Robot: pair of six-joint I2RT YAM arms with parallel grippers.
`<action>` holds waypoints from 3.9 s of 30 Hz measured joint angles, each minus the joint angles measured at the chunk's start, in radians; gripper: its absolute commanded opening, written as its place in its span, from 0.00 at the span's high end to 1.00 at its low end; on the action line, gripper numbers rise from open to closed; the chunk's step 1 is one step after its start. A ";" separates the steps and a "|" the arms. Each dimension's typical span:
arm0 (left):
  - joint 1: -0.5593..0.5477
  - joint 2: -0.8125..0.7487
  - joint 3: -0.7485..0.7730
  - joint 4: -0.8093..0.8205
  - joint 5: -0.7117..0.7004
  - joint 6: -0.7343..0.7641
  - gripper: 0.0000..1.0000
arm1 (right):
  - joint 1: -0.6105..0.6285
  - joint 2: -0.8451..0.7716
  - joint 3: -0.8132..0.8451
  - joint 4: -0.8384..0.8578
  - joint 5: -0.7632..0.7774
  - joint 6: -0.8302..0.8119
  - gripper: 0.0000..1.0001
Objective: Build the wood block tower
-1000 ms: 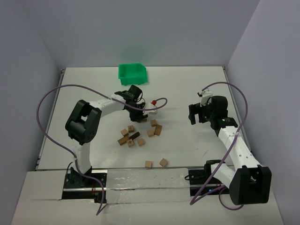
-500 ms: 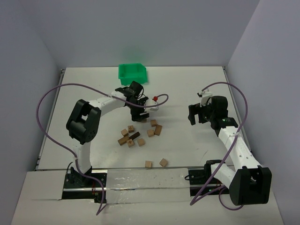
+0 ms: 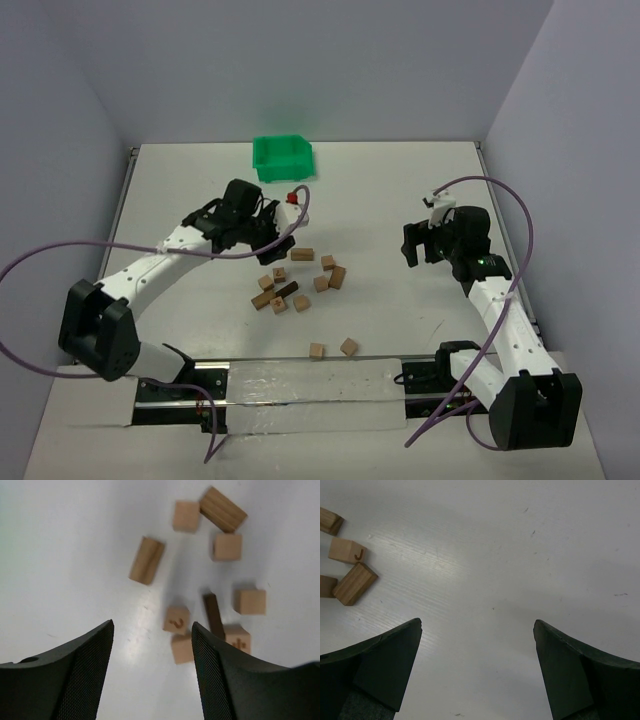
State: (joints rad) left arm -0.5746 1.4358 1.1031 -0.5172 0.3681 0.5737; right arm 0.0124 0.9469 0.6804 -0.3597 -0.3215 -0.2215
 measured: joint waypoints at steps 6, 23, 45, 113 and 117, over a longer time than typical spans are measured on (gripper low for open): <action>0.001 -0.069 -0.193 0.008 0.003 -0.044 0.38 | 0.000 -0.001 0.000 -0.002 -0.022 -0.001 0.00; 0.010 -0.029 -0.306 0.117 -0.097 -0.129 0.45 | 0.000 0.026 0.000 -0.003 -0.024 0.000 0.00; 0.053 0.167 0.126 -0.487 0.088 0.940 0.01 | 0.000 0.071 0.000 -0.008 -0.043 -0.006 0.00; -0.012 0.309 -0.012 -0.340 0.004 1.388 0.30 | 0.000 0.177 0.000 -0.008 -0.020 -0.023 0.00; -0.012 0.306 -0.012 -0.339 0.001 1.376 0.34 | 0.000 0.177 0.000 -0.008 -0.020 -0.024 0.00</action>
State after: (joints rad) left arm -0.5865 1.7414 1.0908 -0.8566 0.3695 1.9495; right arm 0.0124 1.1236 0.6807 -0.3679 -0.3420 -0.2451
